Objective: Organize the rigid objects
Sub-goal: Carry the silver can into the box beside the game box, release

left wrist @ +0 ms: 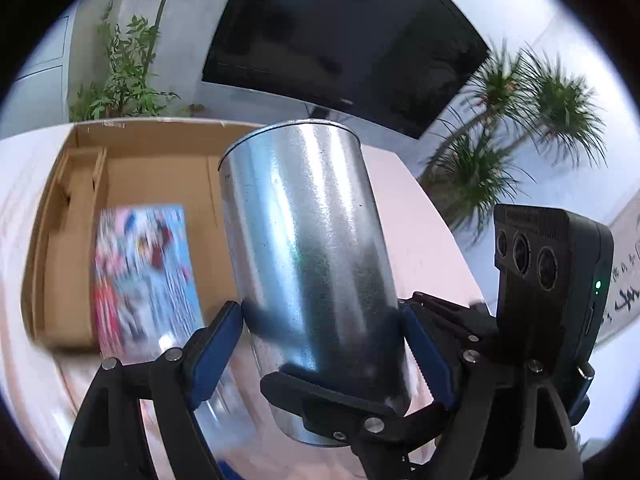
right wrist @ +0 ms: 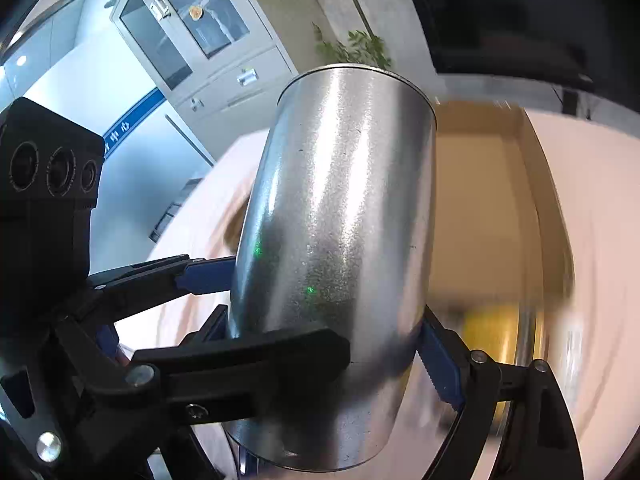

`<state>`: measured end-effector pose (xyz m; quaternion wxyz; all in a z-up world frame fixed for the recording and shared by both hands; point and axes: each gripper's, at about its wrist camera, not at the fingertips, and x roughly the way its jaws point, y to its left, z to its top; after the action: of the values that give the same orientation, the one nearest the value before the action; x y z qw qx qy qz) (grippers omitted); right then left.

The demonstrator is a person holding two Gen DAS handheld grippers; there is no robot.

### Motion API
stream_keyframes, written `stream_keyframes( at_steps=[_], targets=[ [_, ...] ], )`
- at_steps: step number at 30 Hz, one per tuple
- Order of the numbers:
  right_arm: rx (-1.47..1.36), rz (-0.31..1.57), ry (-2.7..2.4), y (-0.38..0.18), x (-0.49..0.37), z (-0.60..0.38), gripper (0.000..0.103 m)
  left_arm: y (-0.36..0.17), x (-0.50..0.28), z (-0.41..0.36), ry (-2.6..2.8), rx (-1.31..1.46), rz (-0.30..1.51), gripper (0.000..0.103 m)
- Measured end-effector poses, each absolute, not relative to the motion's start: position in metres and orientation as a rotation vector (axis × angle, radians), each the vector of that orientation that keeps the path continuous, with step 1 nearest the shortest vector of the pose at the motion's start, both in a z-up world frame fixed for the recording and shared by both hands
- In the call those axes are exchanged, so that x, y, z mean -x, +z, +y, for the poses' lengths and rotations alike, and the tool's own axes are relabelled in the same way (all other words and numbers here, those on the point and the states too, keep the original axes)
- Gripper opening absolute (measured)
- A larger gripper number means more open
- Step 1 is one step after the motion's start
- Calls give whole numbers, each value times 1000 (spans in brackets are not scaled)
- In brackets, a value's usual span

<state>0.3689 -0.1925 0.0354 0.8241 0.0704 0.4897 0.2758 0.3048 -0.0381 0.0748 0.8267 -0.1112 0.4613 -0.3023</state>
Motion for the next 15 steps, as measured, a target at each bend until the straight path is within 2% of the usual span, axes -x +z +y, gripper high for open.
stream_keyframes(
  at_steps=[3,7,12,15],
  targets=[
    [-166,1093,593,31,-419,-191,87,64,-350,-38,-634,253,1054,82],
    [-207,1225,570,-19,-477,-190,87,14,-391,-33,-638,331,1188,82],
    [-238,1375,519,-85,-497,-192,87,-59,-406,-26,-627,447,1353,81],
    [-207,1413,512,-104,-486,-194,88,-64,-396,-29,-636,417,1351,80]
  ],
)
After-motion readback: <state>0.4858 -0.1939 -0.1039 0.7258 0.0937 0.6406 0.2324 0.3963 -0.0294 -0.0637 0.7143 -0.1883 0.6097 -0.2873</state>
